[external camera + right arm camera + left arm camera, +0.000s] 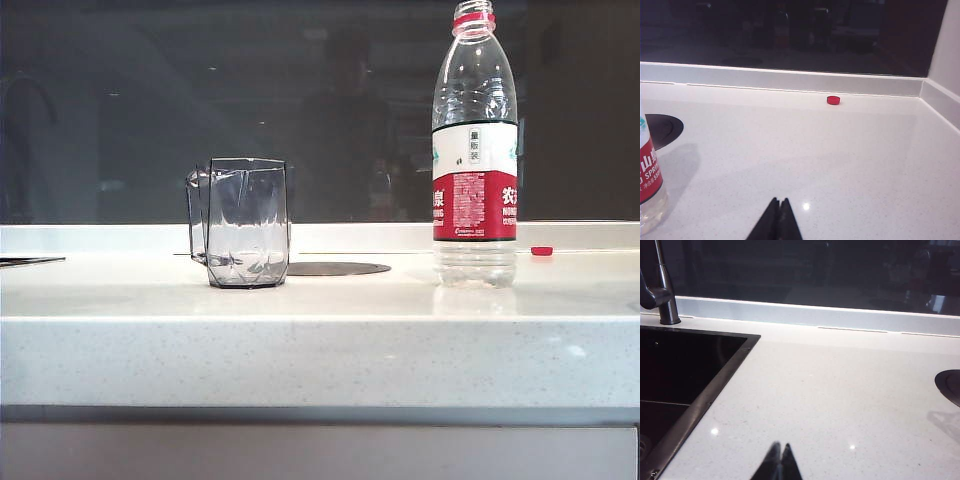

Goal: Pick up the mineral water bottle on the table and pour water into the mug until it's half full.

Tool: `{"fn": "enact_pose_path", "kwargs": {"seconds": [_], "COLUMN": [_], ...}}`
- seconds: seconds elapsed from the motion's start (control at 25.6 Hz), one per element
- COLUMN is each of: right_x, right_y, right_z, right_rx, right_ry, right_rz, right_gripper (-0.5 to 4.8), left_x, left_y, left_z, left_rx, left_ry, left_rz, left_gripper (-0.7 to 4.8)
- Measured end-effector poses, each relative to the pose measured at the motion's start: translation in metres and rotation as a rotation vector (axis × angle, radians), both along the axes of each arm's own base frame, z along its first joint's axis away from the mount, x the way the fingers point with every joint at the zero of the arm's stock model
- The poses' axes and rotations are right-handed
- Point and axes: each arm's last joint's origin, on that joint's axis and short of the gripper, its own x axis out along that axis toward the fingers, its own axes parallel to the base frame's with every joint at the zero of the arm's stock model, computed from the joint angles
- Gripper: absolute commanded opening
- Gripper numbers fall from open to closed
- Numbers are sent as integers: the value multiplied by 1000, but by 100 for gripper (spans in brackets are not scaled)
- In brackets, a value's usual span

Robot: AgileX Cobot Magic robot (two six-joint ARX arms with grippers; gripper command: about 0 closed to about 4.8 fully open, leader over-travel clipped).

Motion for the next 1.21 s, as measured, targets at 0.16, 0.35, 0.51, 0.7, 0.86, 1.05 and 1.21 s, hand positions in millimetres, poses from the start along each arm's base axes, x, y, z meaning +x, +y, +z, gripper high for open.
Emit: {"fn": "enact_pose_path", "kwargs": {"seconds": [0.16,0.35,0.51,0.7,0.86,1.05,1.21], "right_x": [0,0,0,0,0,-2,-5], "right_y": [0,0,0,3,6,12,27], "right_z": [0,0,0,0,0,0,2], "right_rx": [0,1,24,330,456,600,595], "right_ry": [0,0,0,13,40,110,150], "right_rz": [0,0,11,115,212,409,578], "right_gripper": [0,0,0,0,3,-3,-5], "left_x": [0,0,0,0,-3,-12,-21], "left_y": [0,0,0,-6,-24,-48,-62], "left_z": [0,-1,-2,-2,-2,-2,-2], "left_rx": [0,0,0,0,0,4,6], "left_ry": [0,12,22,23,23,23,23], "left_rz": [0,0,0,-46,-201,-470,-639], "left_gripper": [-4,-4,-4,-4,-4,-4,-4]}}
